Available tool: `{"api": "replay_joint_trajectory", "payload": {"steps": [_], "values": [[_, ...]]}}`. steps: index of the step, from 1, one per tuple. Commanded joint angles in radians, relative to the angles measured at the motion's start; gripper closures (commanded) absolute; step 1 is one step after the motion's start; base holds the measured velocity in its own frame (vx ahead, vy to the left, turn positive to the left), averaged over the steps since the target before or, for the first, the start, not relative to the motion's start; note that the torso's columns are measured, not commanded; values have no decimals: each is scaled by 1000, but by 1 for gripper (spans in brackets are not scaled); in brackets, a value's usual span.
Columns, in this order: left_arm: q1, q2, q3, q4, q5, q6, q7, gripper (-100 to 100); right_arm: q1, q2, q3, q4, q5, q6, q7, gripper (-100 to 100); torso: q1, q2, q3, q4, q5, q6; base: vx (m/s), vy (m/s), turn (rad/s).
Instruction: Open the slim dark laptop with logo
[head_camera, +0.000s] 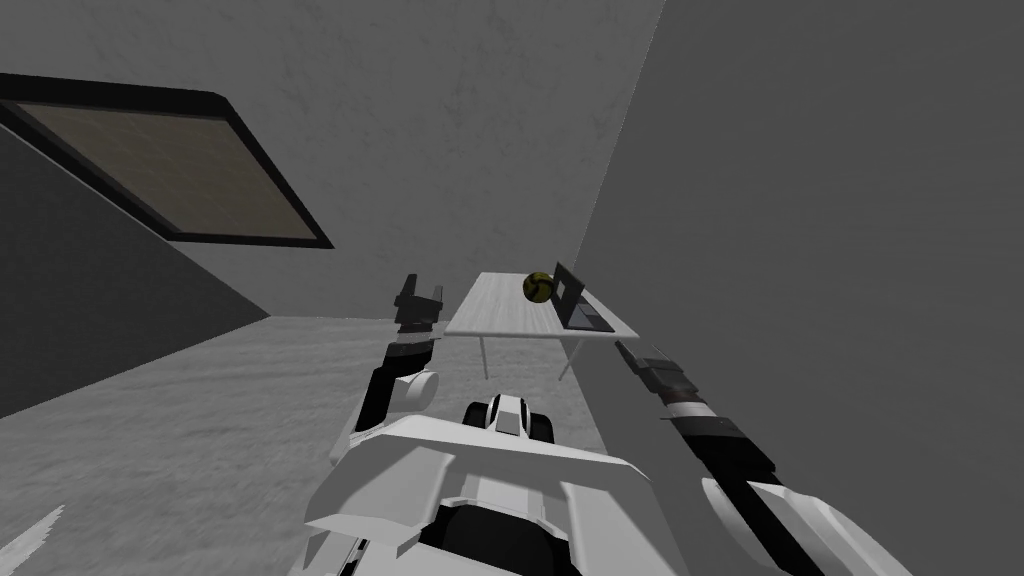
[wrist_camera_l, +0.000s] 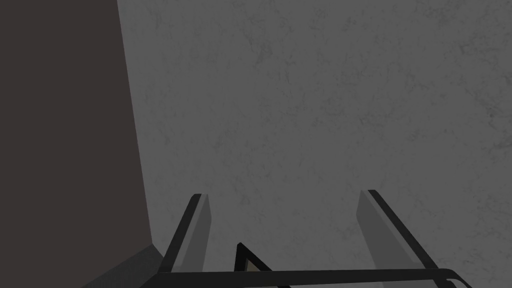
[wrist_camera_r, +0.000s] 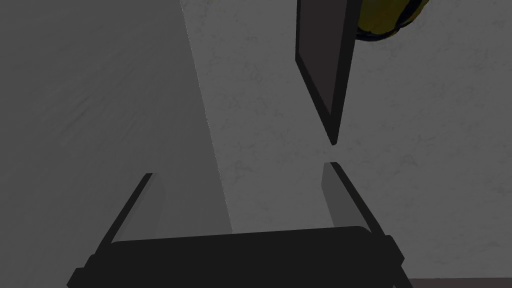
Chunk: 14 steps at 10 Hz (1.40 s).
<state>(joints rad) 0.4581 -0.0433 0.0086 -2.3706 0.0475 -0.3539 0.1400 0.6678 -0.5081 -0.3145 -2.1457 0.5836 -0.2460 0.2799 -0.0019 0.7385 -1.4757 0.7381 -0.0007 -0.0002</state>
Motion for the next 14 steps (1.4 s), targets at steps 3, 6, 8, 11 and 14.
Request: {"api": "replay_joint_trajectory", "payload": {"steps": [3,6,8,11,14], "values": [[0,0,0,0,0,0,0,0,42,-100,-80,26,129,55,44,-100,1,0,0,0,1,1,41,124,81],[0,0,0,0,0,0,0,0,61,-160,-123,45,202,88,68,-100,3,-2,-1,-1,1,0,50,129,112],[0,0,0,0,0,0,0,0,79,-221,-164,66,266,121,90,-100,1,1,1,0,0,0,27,106,102],[0,0,0,0,0,0,0,0,95,-278,-203,85,337,151,112,-100,1,0,0,0,0,1,28,106,75],[0,0,0,0,0,0,0,0,118,-357,-254,108,423,191,140,-100,3,-3,-2,-1,1,0,58,107,111]]}}
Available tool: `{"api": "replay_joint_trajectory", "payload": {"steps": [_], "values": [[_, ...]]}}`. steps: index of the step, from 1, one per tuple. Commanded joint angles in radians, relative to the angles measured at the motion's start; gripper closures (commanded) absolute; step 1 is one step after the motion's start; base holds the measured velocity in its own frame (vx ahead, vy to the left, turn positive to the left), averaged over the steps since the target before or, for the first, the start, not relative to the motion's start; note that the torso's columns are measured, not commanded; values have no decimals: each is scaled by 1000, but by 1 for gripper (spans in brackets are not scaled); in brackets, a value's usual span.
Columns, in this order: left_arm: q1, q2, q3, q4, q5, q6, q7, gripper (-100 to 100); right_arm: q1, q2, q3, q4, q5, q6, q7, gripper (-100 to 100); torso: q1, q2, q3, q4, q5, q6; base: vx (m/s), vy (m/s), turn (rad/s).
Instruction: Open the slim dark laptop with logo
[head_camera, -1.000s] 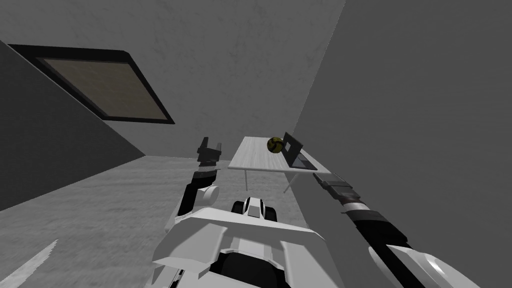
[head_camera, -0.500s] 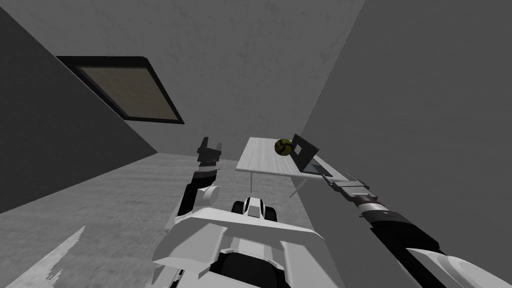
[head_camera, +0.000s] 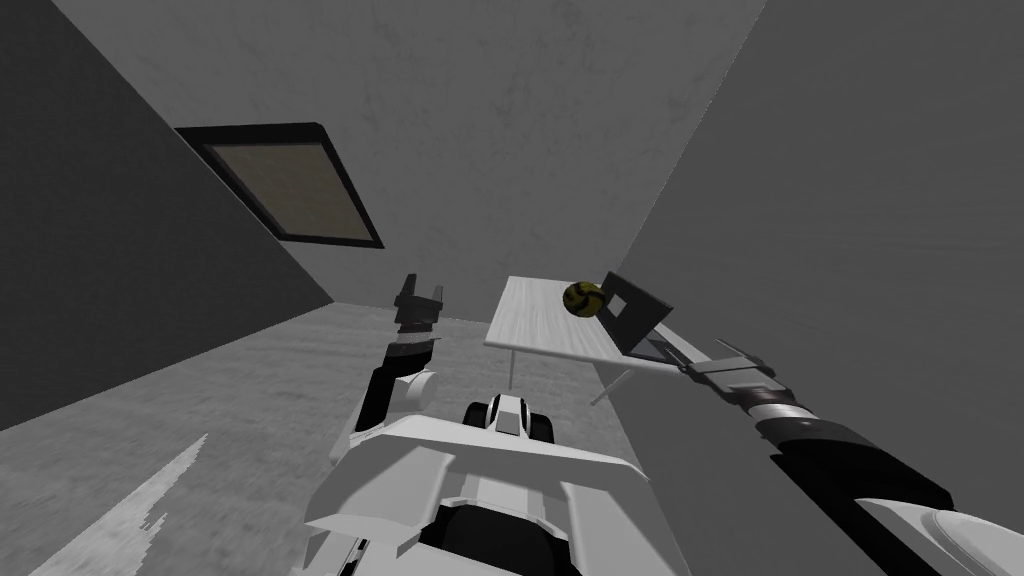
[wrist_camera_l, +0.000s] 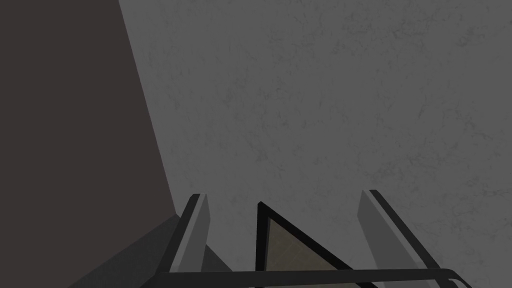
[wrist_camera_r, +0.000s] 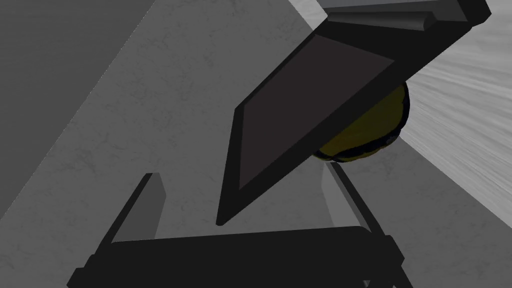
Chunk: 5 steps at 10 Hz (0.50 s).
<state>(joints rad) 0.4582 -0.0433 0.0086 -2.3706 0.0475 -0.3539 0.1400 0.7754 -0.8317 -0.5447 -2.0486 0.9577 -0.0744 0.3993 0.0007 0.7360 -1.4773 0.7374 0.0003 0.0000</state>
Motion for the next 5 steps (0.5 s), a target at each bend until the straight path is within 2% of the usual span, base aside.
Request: {"api": "replay_joint_trajectory", "payload": {"steps": [1,5], "values": [[0,0,0,0,0,0,0,0,17,-57,-38,17,74,31,28,-100,0,1,1,0,0,0,37,125,88],[0,0,0,0,0,0,0,0,37,-130,-82,31,148,64,53,-100,-2,2,1,1,-1,0,37,91,71]]}}
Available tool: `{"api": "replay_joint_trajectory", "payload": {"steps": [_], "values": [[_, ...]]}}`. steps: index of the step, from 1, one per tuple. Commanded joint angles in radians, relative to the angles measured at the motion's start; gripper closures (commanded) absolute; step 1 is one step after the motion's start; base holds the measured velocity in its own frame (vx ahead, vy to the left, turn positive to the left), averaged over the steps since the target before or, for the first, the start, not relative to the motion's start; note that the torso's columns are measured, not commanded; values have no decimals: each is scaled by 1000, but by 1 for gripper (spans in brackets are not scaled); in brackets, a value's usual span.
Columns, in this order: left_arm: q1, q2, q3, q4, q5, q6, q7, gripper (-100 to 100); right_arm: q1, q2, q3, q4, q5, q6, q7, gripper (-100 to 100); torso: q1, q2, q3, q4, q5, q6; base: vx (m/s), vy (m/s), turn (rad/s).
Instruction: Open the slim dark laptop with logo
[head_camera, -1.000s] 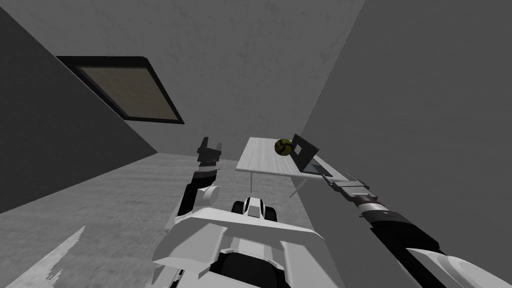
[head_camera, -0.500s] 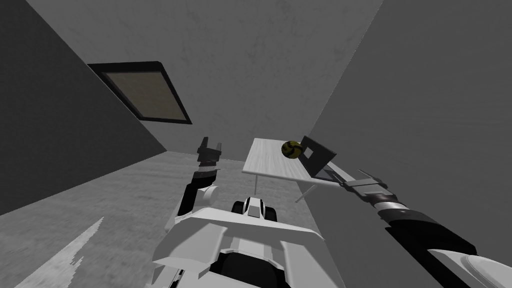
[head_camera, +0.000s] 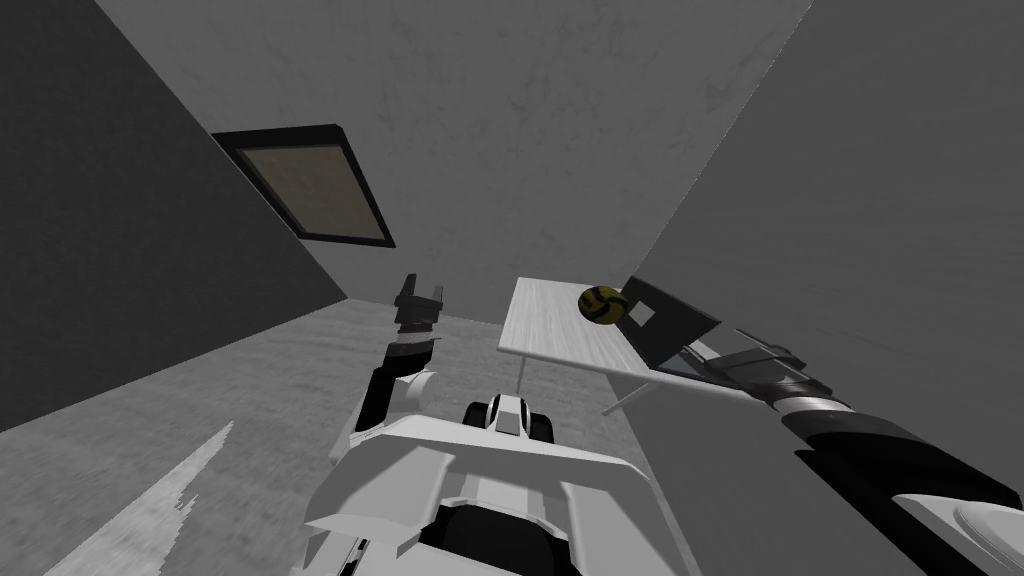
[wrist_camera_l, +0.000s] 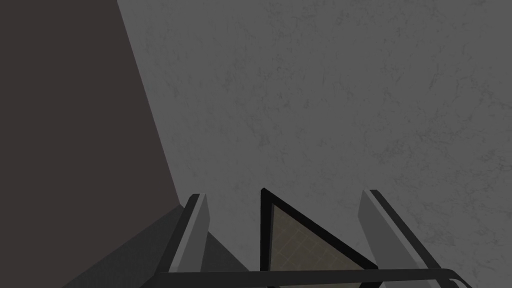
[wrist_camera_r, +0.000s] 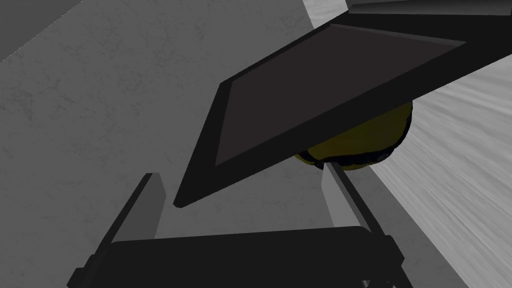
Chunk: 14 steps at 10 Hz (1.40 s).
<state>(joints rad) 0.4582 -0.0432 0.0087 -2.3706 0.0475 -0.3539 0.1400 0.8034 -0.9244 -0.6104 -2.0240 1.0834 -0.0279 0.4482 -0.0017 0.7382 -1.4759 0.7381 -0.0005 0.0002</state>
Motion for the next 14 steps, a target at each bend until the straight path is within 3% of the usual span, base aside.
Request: {"api": "replay_joint_trajectory", "payload": {"steps": [1,4,5,6,14], "values": [[0,0,0,0,0,0,0,0,15,-59,-29,10,44,27,11,-100,0,0,0,0,0,0,26,63,78],[0,0,0,0,0,0,0,0,13,-57,-29,15,29,20,4,-100,0,-4,-2,-1,0,-1,56,9,-1],[0,0,0,0,0,0,0,0,14,-58,-30,16,28,20,2,100,1,-2,-1,-1,0,0,9,-3,-13],[0,0,0,0,0,0,0,0,0,-61,-32,38,-15,4,-33,100,1,0,0,-1,-1,-2,-18,-47,8],[0,0,0,0,0,0,0,0,-49,-77,-31,129,-187,-65,-173,100,-9,-3,-1,-3,-7,3,-25,-68,11]]}}
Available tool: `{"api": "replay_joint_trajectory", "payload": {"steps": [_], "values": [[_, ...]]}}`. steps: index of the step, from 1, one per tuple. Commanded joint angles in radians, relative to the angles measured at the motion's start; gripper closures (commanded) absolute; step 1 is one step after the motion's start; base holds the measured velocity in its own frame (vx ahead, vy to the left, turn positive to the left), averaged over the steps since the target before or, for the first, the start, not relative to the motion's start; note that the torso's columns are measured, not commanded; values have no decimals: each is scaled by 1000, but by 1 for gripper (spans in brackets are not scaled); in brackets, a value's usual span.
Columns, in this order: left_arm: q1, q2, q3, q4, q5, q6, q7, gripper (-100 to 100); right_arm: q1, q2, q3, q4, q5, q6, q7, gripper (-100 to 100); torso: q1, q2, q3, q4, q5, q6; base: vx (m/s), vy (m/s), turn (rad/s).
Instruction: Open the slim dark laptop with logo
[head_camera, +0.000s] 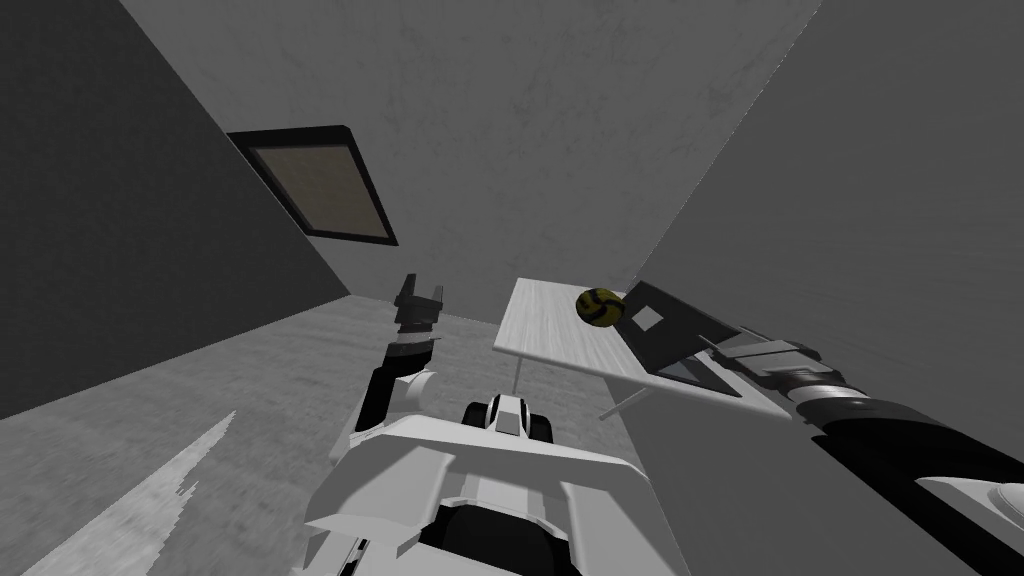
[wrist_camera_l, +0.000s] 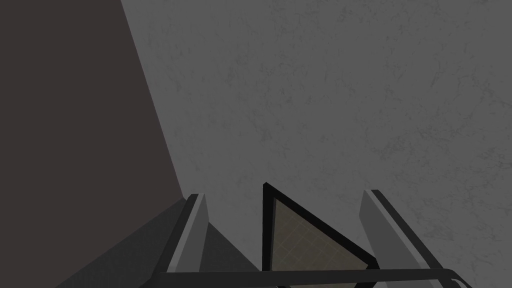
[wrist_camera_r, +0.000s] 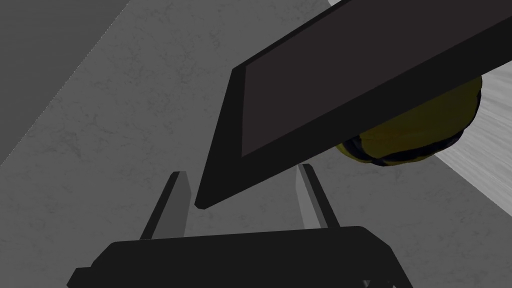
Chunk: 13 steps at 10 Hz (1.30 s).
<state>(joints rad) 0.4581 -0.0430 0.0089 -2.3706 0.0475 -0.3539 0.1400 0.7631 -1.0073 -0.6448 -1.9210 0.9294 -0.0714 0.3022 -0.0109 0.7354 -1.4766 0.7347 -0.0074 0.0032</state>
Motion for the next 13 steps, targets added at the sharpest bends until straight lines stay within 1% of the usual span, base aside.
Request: {"api": "replay_joint_trajectory", "payload": {"steps": [1,2,4,5,7,9,10,11,13], "values": [[0,0,0,0,0,0,0,0,-11,1,1,15,-21,-12,-17,100,1,0,0,0,0,0,-9,-32,6],[0,0,0,0,0,0,0,0,-34,15,15,46,-59,-29,-46,100,6,0,0,0,2,-2,-22,-64,51],[0,0,0,0,0,0,0,0,-54,30,32,76,-94,-43,-70,100,4,-1,0,-1,0,-3,-45,-90,61],[0,0,0,0,0,0,0,0,-73,44,49,105,-129,-58,-94,100,4,-1,0,-1,0,-3,-64,-111,76],[0,0,0,0,0,0,0,0,-93,58,67,135,-165,-73,-118,100,0,-1,0,-3,-5,-2,-39,-98,51],[0,0,0,0,0,0,0,0,-112,73,84,164,-200,-88,-142,100,4,-4,-1,-5,-4,-4,-31,-70,17],[0,0,0,0,0,0,0,0,-122,65,72,154,-188,-69,-133,100,4,-6,-2,-6,-4,-6,-21,-33,-5],[0,0,0,0,0,0,0,0,-150,94,96,190,-220,-84,-151,100,8,-6,-3,-3,1,-6,-33,-58,38],[0,0,0,0,0,0,0,0,-175,122,120,223,-249,-99,-165,100,7,-3,-2,-2,1,-8,-54,-92,70]]}}
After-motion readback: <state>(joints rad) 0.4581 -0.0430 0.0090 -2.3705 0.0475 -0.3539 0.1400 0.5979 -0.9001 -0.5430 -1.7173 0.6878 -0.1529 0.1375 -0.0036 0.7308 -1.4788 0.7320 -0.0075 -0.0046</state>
